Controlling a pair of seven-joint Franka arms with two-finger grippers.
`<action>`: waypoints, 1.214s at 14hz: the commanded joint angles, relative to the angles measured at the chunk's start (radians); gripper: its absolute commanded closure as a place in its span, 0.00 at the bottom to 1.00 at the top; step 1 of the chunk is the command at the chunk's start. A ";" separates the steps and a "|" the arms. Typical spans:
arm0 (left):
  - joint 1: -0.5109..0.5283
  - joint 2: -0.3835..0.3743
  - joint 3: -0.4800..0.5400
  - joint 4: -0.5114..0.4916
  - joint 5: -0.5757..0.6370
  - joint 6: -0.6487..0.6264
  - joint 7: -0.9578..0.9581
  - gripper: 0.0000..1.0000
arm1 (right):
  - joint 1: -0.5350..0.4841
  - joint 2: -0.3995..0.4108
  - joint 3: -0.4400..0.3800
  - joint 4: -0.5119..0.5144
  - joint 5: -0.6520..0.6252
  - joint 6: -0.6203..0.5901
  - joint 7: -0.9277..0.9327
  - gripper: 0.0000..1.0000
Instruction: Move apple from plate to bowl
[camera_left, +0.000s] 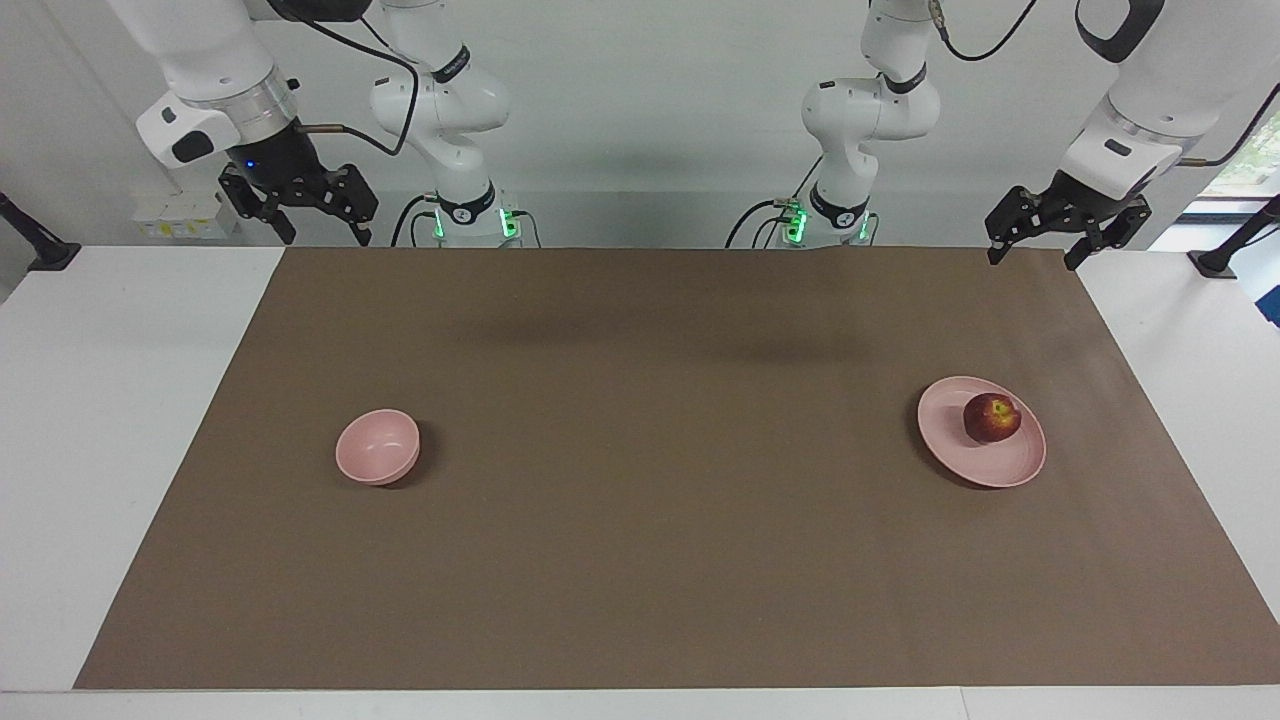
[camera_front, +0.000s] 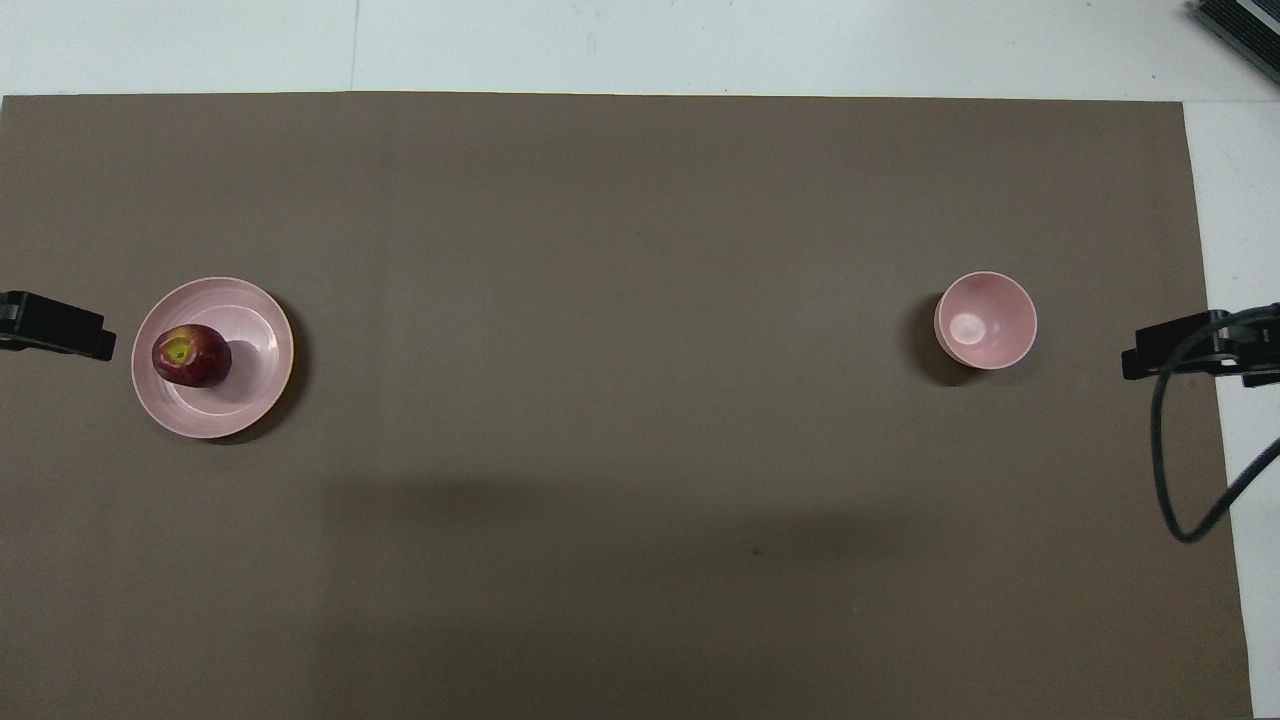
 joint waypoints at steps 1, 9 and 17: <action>0.002 -0.026 0.004 -0.030 -0.016 -0.008 0.001 0.00 | -0.003 0.002 -0.003 0.004 0.019 0.002 0.011 0.00; 0.002 -0.025 0.004 -0.023 -0.016 -0.016 0.007 0.00 | -0.003 0.002 -0.003 0.004 0.019 0.002 0.011 0.00; 0.002 -0.025 0.004 -0.023 -0.016 -0.016 0.009 0.00 | -0.003 0.002 -0.004 0.004 0.019 0.002 0.011 0.00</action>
